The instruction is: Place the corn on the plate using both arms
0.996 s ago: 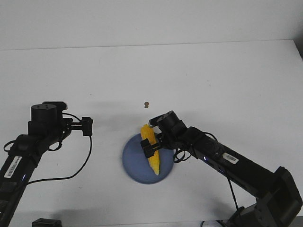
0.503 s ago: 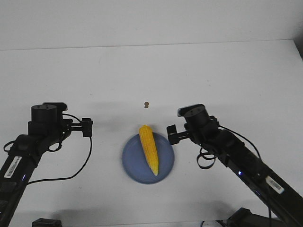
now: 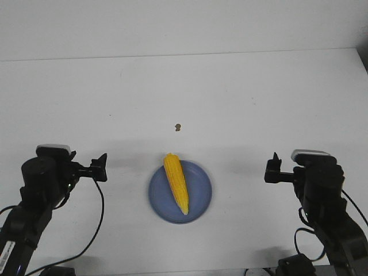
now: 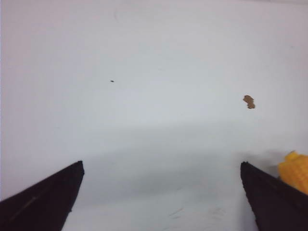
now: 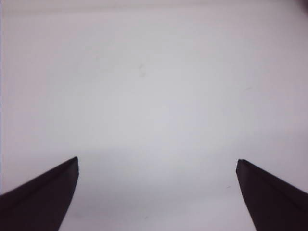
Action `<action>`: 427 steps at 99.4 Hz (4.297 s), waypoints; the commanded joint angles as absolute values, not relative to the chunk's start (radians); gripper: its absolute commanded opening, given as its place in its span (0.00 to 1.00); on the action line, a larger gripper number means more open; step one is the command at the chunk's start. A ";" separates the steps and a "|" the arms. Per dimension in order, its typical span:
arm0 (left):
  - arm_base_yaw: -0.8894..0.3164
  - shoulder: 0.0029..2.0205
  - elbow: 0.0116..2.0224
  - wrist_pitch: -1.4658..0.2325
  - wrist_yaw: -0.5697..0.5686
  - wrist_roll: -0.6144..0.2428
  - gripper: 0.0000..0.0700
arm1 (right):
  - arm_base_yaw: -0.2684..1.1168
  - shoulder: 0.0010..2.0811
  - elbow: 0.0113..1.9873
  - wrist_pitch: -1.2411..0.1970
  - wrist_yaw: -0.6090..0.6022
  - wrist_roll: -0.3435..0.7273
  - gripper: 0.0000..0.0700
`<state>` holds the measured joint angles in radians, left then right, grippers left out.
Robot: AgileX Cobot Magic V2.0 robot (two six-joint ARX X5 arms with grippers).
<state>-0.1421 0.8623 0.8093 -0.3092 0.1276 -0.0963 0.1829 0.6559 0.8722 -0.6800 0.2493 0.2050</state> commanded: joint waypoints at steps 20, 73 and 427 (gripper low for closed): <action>-0.144 0.647 0.670 -0.283 0.090 -0.103 0.95 | 0.171 0.393 0.639 -0.534 0.183 0.176 1.00; -0.144 0.535 0.609 -0.232 0.041 -0.124 0.94 | 0.171 0.270 0.548 -0.442 0.105 0.077 0.62; -0.122 0.003 0.014 0.151 0.027 -0.125 0.02 | 0.171 0.269 0.549 -0.397 0.105 0.048 0.02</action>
<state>-0.1219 0.0051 0.0338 0.1421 0.0257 -0.1215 0.1699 0.2668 0.5446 -0.4088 0.1051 0.0555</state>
